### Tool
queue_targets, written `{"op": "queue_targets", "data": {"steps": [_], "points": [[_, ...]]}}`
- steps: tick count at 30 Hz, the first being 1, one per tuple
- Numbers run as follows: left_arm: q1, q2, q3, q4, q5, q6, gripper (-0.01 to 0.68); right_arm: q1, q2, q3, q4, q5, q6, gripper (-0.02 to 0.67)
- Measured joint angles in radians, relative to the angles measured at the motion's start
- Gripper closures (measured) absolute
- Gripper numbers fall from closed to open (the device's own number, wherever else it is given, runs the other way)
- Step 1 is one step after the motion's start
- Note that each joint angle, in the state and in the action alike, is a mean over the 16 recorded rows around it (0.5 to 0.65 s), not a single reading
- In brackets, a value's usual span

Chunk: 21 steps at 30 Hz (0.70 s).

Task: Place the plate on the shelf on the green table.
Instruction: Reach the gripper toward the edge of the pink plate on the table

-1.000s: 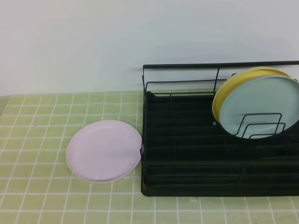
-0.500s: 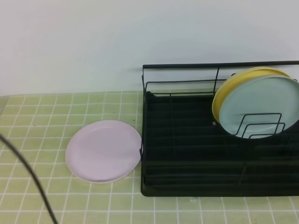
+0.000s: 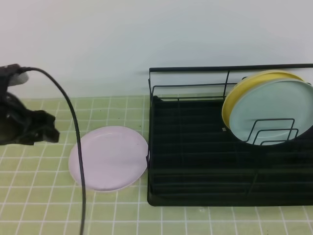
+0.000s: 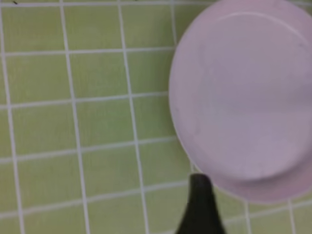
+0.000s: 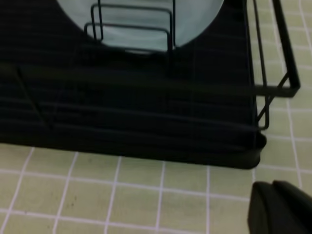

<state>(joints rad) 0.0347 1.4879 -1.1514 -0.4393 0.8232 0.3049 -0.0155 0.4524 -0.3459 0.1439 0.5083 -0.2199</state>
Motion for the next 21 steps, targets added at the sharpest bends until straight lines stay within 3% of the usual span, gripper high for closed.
{"op": "queue_targets", "data": {"steps": [3, 6, 21], "points": [[0.000, 0.103, -0.065, -0.029, 0.006, 0.012, 0.203, 0.000, 0.006, -0.003, 0.006, 0.031, -0.001, 0.650], [0.000, 0.190, -0.114, -0.047, 0.001, 0.014, 0.186, 0.000, 0.007, -0.003, 0.006, 0.046, -0.001, 0.650], [-0.034, 0.436, -0.175, -0.102, -0.080, 0.047, 0.284, 0.000, 0.007, -0.003, 0.007, 0.010, -0.001, 0.650]]}}
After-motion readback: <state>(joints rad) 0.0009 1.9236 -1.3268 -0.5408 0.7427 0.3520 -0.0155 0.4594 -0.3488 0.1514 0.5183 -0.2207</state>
